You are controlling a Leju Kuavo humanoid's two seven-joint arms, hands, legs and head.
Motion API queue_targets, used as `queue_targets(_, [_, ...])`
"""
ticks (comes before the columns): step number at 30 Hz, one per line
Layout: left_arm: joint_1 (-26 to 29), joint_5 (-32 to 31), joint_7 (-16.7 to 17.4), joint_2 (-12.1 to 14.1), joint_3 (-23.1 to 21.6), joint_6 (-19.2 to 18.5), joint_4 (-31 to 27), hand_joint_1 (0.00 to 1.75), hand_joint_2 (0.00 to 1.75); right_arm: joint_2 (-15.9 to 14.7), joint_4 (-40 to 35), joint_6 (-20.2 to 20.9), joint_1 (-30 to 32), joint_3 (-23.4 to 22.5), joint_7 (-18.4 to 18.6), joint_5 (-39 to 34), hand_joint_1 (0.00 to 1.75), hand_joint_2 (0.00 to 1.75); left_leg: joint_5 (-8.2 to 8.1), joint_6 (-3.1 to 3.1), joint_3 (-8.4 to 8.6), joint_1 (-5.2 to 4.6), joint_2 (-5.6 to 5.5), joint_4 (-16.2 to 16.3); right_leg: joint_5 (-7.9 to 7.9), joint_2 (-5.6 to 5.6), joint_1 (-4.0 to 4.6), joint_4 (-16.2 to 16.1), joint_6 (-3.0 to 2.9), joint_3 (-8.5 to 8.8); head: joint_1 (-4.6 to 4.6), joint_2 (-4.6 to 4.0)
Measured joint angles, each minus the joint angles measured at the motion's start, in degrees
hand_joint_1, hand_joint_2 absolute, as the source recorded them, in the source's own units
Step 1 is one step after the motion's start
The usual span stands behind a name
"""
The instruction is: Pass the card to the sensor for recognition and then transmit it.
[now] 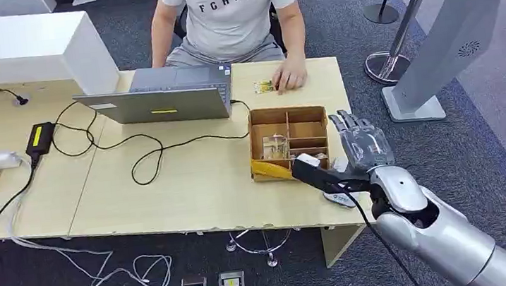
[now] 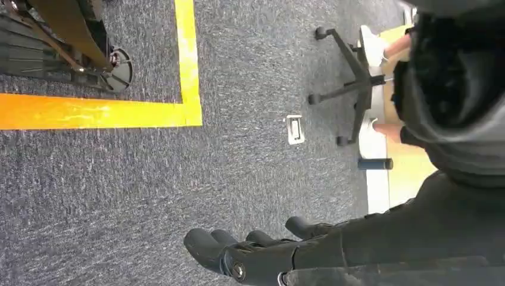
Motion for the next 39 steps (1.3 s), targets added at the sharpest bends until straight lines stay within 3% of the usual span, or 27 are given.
queue_targets(12, [-0.06, -0.07, 0.63, 0.17, 0.0, -0.17, 0.0, 0.0, 0.0, 2.14, 5.36, -9.99, 1.45, 1.64, -2.51, 2.67, 0.0, 1.75, 0.0, 0.0, -0.02, 0.01, 0.0, -0.01, 0.0, -0.06, 0.01, 0.0, 0.0, 0.0, 0.0, 0.0])
queue_targets(24, [-0.06, -0.35, -1.12, 0.33, 0.0, 0.35, 0.0, 0.0, 0.0, 5.66, 11.39, -13.99, 1.74, 1.11, -3.13, 3.04, 0.0, 1.75, 0.0, 0.0, -0.02, 0.01, -0.01, -0.01, 0.0, -0.07, 0.0, 0.0, 0.0, 0.0, -0.02, 0.0])
queue_targets(39, [-0.06, -0.52, 0.0, 0.33, 0.0, 0.0, 0.0, 0.0, 0.0, 9.9, 17.49, -15.78, 2.24, -0.24, -6.12, 4.02, 0.0, 1.75, 0.0, 0.0, -0.02, 0.01, 0.01, -0.01, 0.0, -0.04, 0.01, 0.01, 0.0, 0.0, -0.02, 0.0])
